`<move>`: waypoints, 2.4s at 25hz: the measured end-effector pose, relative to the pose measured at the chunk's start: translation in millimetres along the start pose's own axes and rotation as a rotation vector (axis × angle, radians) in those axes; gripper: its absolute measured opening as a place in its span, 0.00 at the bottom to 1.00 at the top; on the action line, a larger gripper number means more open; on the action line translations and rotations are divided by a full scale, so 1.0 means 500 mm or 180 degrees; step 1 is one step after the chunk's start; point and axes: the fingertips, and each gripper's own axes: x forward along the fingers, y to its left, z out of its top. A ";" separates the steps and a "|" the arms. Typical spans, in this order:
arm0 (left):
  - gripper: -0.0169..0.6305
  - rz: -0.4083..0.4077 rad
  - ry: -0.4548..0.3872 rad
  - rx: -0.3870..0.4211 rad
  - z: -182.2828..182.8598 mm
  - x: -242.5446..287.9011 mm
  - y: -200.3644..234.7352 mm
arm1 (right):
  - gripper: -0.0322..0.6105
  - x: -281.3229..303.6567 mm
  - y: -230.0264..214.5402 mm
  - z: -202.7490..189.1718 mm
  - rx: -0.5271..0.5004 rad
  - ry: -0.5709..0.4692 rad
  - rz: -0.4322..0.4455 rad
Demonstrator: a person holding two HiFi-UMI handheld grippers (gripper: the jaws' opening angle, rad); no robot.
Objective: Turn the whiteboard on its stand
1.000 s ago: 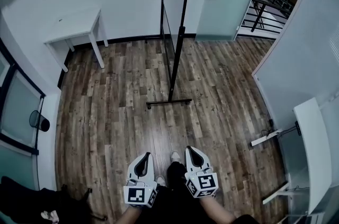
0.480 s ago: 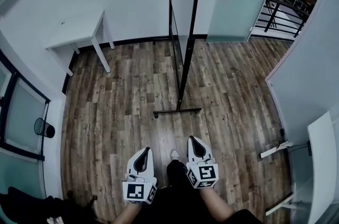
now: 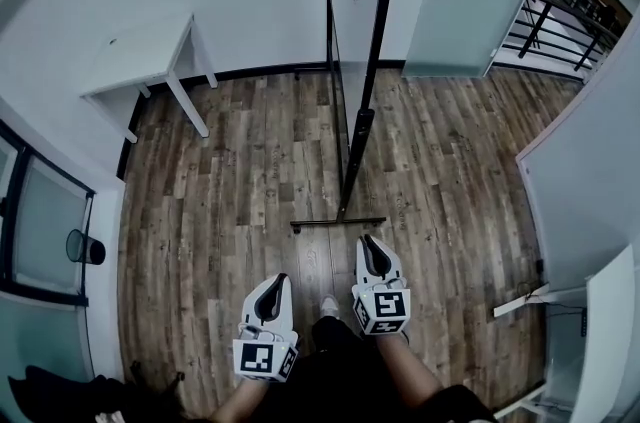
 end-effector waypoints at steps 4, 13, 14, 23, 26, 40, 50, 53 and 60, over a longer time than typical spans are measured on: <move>0.05 0.0077 0.0030 -0.0018 0.004 0.088 0.014 | 0.07 0.127 -0.066 0.003 -0.0061 0.0070 -0.0017; 0.05 0.0346 0.0121 -0.0047 -0.002 0.184 0.055 | 0.27 0.381 -0.190 -0.020 -0.0067 0.0270 -0.0170; 0.05 0.0376 0.0123 -0.0051 -0.001 0.190 0.063 | 0.30 0.405 -0.199 -0.023 -0.0074 0.0297 -0.0184; 0.05 0.0564 0.0262 -0.0057 -0.016 0.227 0.121 | 0.41 0.582 -0.246 -0.078 -0.0166 0.0606 -0.0270; 0.05 0.0576 0.0244 -0.0038 -0.012 0.235 0.128 | 0.41 0.618 -0.252 -0.083 -0.0179 0.0629 -0.0289; 0.05 0.0631 0.0199 -0.0048 -0.014 0.218 0.143 | 0.26 0.651 -0.252 -0.079 -0.0286 0.0630 -0.0456; 0.05 0.0666 0.0148 -0.0098 -0.019 0.136 0.143 | 0.25 0.561 -0.226 -0.102 -0.0386 0.0582 -0.0486; 0.05 0.0624 0.0099 -0.0103 -0.011 0.110 0.134 | 0.25 0.524 -0.205 -0.109 -0.0381 0.0563 -0.0526; 0.05 0.0581 0.0044 -0.0152 -0.015 0.026 0.125 | 0.25 0.469 -0.180 -0.120 -0.0381 0.0509 -0.0552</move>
